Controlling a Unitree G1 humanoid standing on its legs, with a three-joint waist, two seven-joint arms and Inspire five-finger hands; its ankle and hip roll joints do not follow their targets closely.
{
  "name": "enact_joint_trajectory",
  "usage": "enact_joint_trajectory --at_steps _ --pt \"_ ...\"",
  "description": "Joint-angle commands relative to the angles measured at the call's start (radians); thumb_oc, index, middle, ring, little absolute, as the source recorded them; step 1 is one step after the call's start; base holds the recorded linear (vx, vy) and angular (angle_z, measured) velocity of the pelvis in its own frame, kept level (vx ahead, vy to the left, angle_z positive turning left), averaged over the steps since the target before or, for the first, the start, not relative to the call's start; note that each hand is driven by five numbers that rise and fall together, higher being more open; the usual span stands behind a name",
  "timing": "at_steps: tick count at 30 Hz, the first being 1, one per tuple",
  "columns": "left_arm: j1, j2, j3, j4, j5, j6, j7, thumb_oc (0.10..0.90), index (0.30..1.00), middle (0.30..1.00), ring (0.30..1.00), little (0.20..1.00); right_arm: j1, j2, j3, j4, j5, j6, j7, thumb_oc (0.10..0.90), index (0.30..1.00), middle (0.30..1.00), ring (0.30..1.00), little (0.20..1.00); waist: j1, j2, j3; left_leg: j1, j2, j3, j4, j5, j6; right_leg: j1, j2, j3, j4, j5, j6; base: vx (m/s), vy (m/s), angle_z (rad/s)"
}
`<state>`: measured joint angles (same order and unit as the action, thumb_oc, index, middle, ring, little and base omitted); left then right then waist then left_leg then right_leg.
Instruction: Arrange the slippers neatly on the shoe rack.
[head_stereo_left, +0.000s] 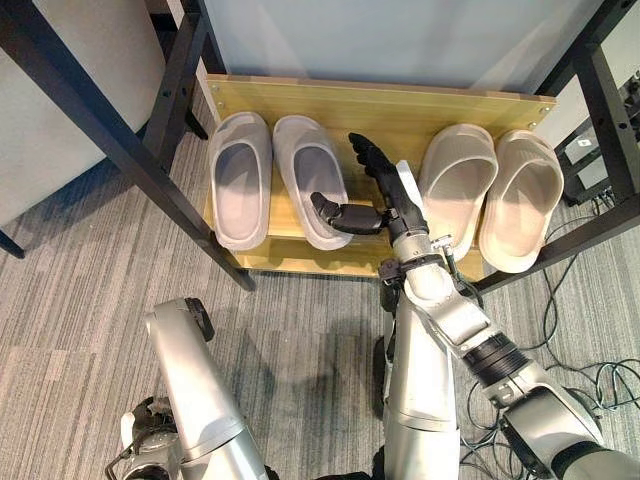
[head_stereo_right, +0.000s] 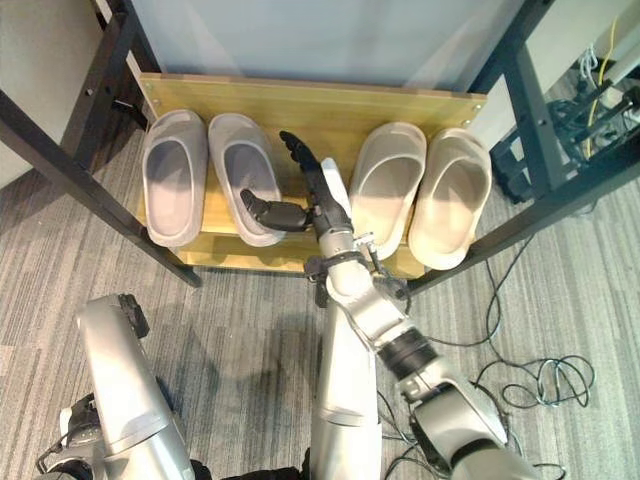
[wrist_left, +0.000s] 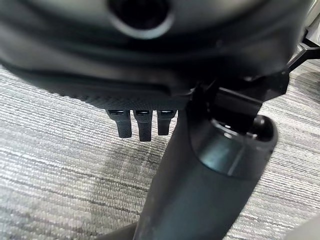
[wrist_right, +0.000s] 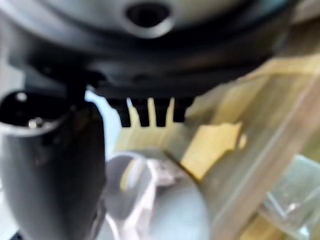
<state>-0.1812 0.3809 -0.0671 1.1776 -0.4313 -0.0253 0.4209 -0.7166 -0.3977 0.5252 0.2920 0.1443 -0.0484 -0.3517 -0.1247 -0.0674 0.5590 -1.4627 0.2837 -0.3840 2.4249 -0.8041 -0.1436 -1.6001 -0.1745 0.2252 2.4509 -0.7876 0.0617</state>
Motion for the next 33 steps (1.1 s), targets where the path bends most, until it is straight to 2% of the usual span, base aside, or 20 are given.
enact_joint_trajectory --at_steps 1,16,27,32,33 --pt "-0.096 -0.077 -0.103 0.003 -0.014 -0.027 -0.042 0.8 0.9 0.9 0.9 0.9 -0.108 0.042 0.104 -0.081 0.057 -0.042 0.075 0.8 0.9 0.9 0.9 0.9 0.09 0.045 -0.039 -0.089 -0.059 -0.049 -0.06 -0.009 0.091 0.032 -0.054 0.145 -0.024 -0.013 -0.07 0.0 0.0 0.0" --pt "-0.108 -0.072 -0.104 0.034 -0.017 -0.03 -0.025 0.8 0.9 0.9 0.9 0.9 -0.194 0.111 0.158 -0.031 0.096 -0.047 0.087 0.8 0.9 0.9 0.9 0.9 0.1 0.045 -0.039 -0.071 -0.057 -0.038 -0.075 -0.004 0.084 0.032 -0.047 0.147 -0.028 -0.001 -0.07 0.0 -0.004 0.0" --pt "-0.114 -0.076 -0.103 0.046 -0.028 -0.04 -0.016 0.8 0.9 0.9 0.9 0.9 -0.248 0.119 0.157 0.011 0.074 -0.039 0.065 0.8 0.9 0.9 0.9 0.9 0.107 0.04 -0.039 -0.066 -0.062 -0.043 -0.086 0.006 0.079 0.033 -0.05 0.14 -0.032 0.005 -0.071 0.0 0.0 0.0" --pt "-0.116 -0.089 -0.099 0.051 -0.036 -0.03 -0.01 0.8 0.9 0.9 0.9 0.9 -0.251 0.083 0.145 -0.042 -0.03 -0.008 0.033 0.8 0.9 0.9 0.9 0.9 0.104 0.034 -0.039 -0.073 -0.061 -0.046 -0.081 0.005 0.083 0.032 -0.051 0.138 -0.031 0.005 -0.071 0.0 0.0 0.0" --pt "-0.112 -0.094 -0.095 0.052 -0.032 -0.023 -0.011 0.8 0.9 0.9 0.9 0.9 -0.231 0.055 0.122 -0.086 -0.11 0.009 0.013 0.8 0.9 0.9 0.9 0.9 0.099 0.03 -0.039 -0.078 -0.059 -0.046 -0.08 0.005 0.086 0.032 -0.053 0.135 -0.033 0.005 -0.073 0.0 0.0 0.0"
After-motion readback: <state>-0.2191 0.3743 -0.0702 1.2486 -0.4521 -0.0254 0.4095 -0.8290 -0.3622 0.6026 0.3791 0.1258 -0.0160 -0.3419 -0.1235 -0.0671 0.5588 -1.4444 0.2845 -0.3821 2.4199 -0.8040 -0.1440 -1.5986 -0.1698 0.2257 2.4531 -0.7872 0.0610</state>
